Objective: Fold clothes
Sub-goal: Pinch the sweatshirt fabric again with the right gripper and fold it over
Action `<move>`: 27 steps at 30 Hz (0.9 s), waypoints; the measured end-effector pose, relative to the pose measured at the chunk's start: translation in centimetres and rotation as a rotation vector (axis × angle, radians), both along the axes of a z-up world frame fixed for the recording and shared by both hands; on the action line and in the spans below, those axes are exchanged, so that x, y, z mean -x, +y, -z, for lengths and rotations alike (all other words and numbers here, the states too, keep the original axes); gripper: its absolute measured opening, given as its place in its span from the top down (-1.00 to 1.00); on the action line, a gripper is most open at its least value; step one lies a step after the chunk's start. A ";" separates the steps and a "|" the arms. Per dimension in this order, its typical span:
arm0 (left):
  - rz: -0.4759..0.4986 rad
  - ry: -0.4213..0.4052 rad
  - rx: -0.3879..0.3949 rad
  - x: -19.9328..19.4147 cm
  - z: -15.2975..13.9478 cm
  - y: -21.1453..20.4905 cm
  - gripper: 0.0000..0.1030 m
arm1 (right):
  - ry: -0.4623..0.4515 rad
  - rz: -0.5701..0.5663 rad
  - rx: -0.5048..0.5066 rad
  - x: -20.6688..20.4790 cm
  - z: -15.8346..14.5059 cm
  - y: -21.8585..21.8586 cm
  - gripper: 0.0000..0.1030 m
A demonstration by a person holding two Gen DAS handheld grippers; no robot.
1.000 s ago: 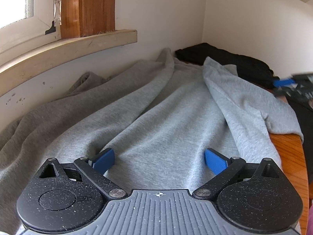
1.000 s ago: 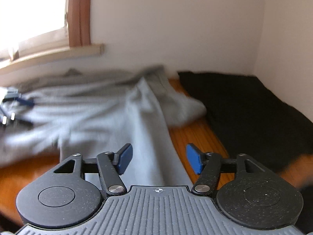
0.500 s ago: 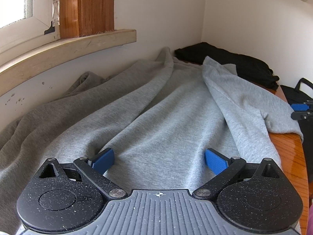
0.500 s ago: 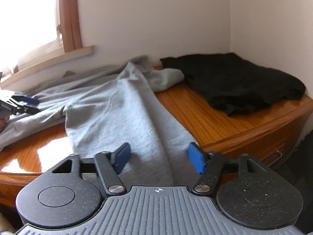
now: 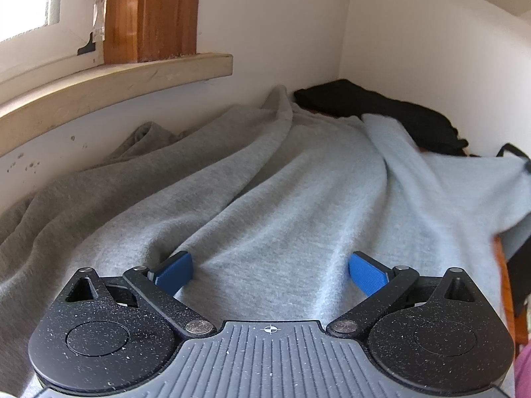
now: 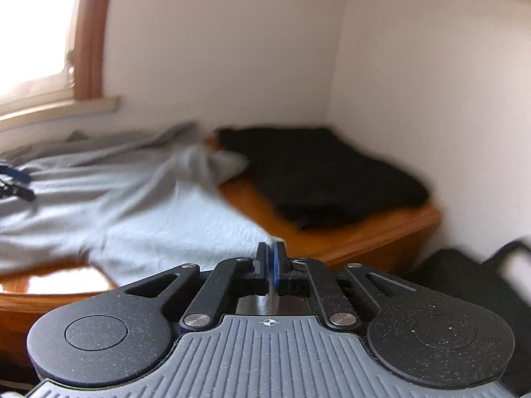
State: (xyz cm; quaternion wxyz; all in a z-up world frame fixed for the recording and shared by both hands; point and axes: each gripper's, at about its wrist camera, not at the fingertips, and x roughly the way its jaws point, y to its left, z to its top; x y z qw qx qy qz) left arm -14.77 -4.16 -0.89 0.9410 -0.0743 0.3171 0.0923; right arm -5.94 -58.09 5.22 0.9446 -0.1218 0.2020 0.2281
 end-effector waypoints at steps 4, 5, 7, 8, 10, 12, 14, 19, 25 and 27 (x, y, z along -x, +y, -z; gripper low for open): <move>0.000 -0.008 0.020 0.1 -0.1 0.3 -0.97 | -0.103 0.020 0.044 2.0 -4.6 0.6 0.93; 0.000 -0.008 0.022 0.1 -0.1 0.3 -0.97 | -0.127 0.009 0.056 2.1 -5.4 1.6 0.93; 0.000 -0.010 0.023 0.1 -0.1 0.3 -0.97 | -0.174 -0.021 0.077 1.9 -7.0 4.1 0.93; 0.000 -0.011 0.023 0.2 -0.1 0.4 -0.97 | -0.192 -0.055 0.080 1.6 -7.6 6.1 0.93; -0.001 -0.010 0.022 0.2 -0.1 0.3 -0.97 | -0.227 -0.135 0.085 1.1 -8.5 10.5 0.93; 0.000 -0.008 0.021 0.2 -0.1 0.3 -0.98 | -0.252 -0.225 0.088 0.6 -8.7 15.1 0.93; 0.000 -0.006 0.020 0.2 -0.2 0.2 -0.98 | -0.219 -0.331 0.062 0.1 -7.6 19.9 0.91; 0.007 -0.004 0.018 0.2 -0.2 0.3 -0.98 | -0.048 -0.460 0.107 -1.1 -1.9 25.8 0.73; 0.007 0.005 0.012 0.1 -0.3 0.0 -0.98 | 0.035 -0.374 0.075 -3.2 1.2 19.9 0.33; 0.008 0.009 0.009 0.0 -0.3 -0.1 -0.99 | 0.064 -0.337 0.067 -3.1 2.2 18.1 0.25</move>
